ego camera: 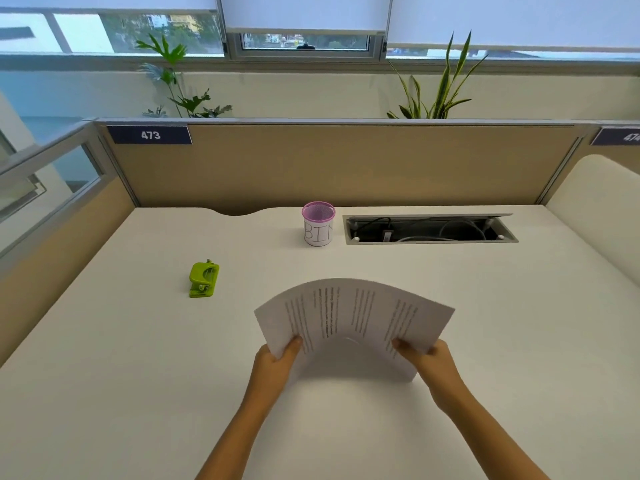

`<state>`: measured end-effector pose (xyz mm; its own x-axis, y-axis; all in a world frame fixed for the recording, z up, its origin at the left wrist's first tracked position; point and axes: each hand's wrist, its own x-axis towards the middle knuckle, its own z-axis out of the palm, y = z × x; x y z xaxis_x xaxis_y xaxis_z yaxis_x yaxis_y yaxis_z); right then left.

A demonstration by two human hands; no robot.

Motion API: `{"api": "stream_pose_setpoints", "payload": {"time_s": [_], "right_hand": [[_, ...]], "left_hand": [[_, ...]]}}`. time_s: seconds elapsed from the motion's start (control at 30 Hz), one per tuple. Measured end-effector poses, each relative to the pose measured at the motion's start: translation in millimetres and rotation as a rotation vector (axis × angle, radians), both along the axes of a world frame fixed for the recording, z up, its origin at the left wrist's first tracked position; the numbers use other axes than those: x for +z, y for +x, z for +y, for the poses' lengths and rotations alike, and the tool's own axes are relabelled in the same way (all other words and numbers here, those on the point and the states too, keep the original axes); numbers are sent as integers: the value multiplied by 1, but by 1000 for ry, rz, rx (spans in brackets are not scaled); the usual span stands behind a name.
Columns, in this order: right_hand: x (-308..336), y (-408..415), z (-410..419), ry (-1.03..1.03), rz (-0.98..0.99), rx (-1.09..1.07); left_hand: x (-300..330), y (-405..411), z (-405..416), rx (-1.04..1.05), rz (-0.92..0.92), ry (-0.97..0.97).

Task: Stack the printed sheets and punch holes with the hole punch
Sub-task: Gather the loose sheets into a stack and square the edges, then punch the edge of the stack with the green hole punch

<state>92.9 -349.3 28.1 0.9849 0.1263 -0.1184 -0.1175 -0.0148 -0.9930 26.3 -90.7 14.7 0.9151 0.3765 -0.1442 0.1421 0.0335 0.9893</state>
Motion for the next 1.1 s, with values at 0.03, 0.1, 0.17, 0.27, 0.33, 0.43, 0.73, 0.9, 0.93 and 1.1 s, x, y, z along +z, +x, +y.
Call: {"api": "stream_pose_setpoints", "payload": {"time_s": [0.03, 0.1, 0.17, 0.27, 0.33, 0.43, 0.73, 0.9, 0.93, 1.1], "right_hand": [[-1, 1, -2, -9, 6, -2], [1, 6, -10, -46, 0, -22], [4, 16, -20, -87, -31, -63], [10, 30, -34, -27, -65, -176], [14, 39, -41, 70, -21, -227], [18, 44, -33, 227, 98, -136], [3, 26, 41, 127, 178, -11], [-12, 27, 47, -70, 120, -180], [-15, 27, 45, -88, 102, -191], [-24, 30, 34, -143, 64, -194]], "left_hand": [[1, 0, 0, 15, 19, -7], [3, 0, 2, 15, 52, 2], [4, 0, 3, -4, 81, 12], [7, -1, 3, 18, 106, -55], [10, -1, -1, 52, 104, -143], [11, 1, -15, 93, 78, -328], [10, 9, -80, 259, 34, -759], [-2, 1, -94, 320, 73, -784], [-4, 0, -94, 333, 68, -782], [-16, -8, -65, 430, 85, -732]]}}
